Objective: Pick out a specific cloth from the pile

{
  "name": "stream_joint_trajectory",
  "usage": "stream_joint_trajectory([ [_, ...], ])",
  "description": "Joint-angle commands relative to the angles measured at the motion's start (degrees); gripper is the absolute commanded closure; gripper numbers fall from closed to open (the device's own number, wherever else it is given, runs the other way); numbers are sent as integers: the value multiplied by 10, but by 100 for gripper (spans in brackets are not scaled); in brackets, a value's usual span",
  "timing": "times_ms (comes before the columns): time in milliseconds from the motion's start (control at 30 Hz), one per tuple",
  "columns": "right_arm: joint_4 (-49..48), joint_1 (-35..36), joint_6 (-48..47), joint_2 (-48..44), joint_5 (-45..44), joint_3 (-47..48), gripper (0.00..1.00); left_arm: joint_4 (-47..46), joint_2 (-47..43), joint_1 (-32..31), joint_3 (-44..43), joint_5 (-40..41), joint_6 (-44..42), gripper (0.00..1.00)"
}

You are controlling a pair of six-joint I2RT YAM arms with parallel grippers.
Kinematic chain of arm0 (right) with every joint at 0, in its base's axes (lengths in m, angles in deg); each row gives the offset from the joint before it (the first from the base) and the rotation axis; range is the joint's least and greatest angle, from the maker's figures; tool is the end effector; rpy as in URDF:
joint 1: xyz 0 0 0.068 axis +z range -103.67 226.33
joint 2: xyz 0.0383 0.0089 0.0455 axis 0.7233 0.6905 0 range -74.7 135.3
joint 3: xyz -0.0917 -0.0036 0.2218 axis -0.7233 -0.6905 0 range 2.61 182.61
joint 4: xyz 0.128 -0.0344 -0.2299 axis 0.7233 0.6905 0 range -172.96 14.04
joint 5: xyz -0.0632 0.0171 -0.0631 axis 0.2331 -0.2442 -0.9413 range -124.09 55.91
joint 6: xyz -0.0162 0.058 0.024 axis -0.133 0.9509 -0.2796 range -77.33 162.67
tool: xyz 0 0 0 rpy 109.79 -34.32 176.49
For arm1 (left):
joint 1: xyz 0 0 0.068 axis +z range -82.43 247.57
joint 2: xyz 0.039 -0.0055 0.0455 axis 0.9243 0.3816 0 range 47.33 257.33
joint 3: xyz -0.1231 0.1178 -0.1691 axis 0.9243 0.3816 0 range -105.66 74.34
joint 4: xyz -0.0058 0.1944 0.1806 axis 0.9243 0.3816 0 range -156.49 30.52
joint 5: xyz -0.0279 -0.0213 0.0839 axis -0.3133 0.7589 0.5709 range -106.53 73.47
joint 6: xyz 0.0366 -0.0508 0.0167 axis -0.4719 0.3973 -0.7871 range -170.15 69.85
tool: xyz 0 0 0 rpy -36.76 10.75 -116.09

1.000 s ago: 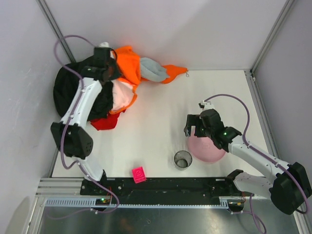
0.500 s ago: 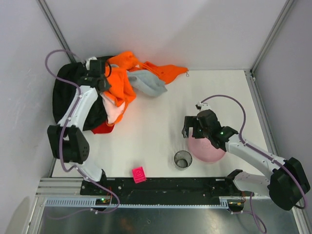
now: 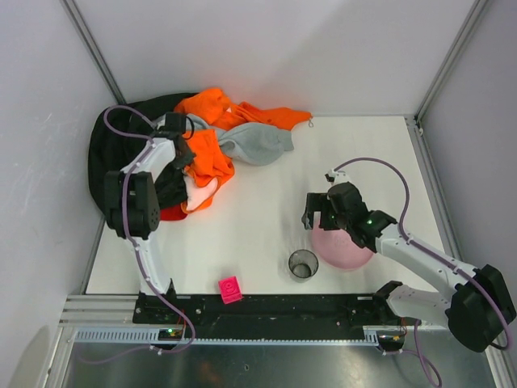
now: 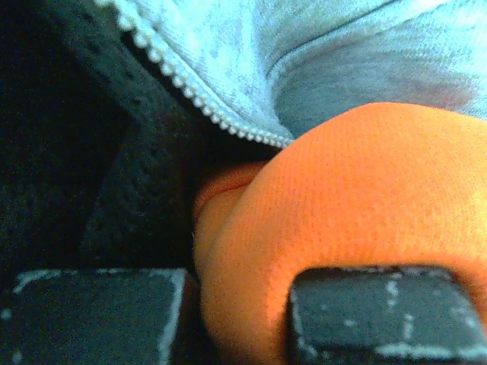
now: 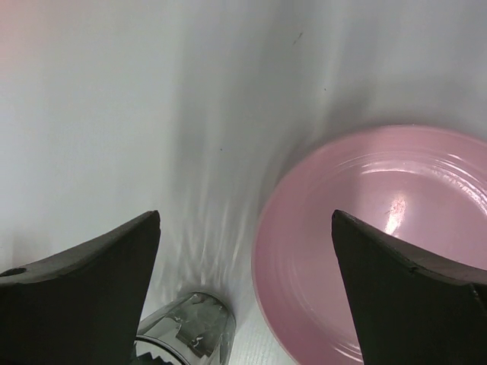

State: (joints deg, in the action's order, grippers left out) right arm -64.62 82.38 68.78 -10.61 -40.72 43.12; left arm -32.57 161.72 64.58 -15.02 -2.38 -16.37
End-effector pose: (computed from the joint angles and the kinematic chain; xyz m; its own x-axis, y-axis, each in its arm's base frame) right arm 0.2172 0.1508 0.1926 -0.7116 0.0226 -0.7022 -0.2248 0.9396 0.2581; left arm 0.4297 -0.0100 0.1664 -0.6691 -0.5051 -0.5451 -0.5384 0.8351 -0.1128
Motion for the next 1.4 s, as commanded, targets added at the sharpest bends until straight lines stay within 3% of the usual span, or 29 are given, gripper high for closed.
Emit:
stream_joint_trajectory([
  [0,4,3,6,-23,-12,1,1,9,58,21,54,-17,24,84],
  [67,5,3,6,-26,-13,1,1,9,28,21,60,-26,16,78],
  [233,1,5,12,-31,-5,1,1,9,-85,19,66,-57,-6,27],
  [300,0,7,15,-33,-3,1,1,9,-131,19,72,-76,-11,12],
  [400,2,11,19,-39,-2,1,1,9,-197,19,86,-106,-24,3],
  [700,23,25,29,-62,-16,1,1,12,-398,19,182,-189,-27,0],
  [900,32,39,37,-71,-26,-2,1,42,-477,19,234,-156,-44,0],
  [1100,28,44,43,-73,-25,-11,1,79,-475,19,247,-91,-80,0],
  [1367,25,47,45,-65,-26,-13,1,101,-396,-10,237,-31,-117,0],
])
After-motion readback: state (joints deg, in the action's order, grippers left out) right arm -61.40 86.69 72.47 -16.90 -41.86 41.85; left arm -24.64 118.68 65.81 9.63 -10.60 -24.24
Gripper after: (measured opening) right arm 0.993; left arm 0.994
